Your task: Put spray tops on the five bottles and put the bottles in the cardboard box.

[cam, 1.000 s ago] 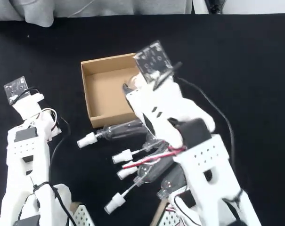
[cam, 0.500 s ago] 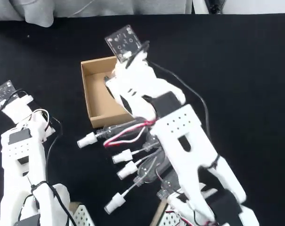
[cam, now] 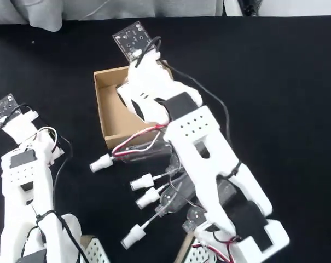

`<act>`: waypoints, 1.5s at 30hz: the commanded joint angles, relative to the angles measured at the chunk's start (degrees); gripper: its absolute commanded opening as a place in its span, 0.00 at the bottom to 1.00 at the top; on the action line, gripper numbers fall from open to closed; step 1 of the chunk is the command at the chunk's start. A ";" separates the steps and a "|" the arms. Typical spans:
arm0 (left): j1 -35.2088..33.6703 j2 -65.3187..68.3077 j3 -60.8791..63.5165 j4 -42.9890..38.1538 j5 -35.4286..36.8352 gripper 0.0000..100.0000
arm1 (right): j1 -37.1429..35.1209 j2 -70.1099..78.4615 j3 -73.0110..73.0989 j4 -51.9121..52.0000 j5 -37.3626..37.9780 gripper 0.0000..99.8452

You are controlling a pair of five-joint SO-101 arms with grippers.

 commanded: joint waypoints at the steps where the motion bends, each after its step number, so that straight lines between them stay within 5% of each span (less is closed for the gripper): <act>1: -0.48 -2.37 -0.92 -1.14 0.44 0.03 | -1.05 1.10 -5.67 -2.02 -0.35 0.08; 45: -0.31 -2.55 -0.92 -1.05 0.53 0.03 | -2.73 25.80 -26.51 -2.02 -0.35 0.08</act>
